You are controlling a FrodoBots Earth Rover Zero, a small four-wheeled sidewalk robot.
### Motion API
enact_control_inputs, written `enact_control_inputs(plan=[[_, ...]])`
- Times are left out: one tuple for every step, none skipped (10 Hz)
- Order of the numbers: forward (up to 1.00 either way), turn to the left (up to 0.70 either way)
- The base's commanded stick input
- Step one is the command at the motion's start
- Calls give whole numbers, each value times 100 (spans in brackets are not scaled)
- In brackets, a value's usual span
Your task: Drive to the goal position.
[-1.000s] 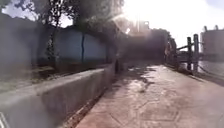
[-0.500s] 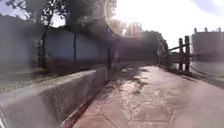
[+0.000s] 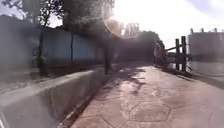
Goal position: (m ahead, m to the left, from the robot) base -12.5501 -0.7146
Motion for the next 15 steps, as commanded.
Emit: enact_control_inputs(plan=[[0, -70], [0, -70], [0, -70], [0, -70], [0, -70], [0, -70], [20, -52], [52, -24], [70, -8], [70, -8], [70, -8], [70, -8], [70, -8], [70, -8], [70, -8]])
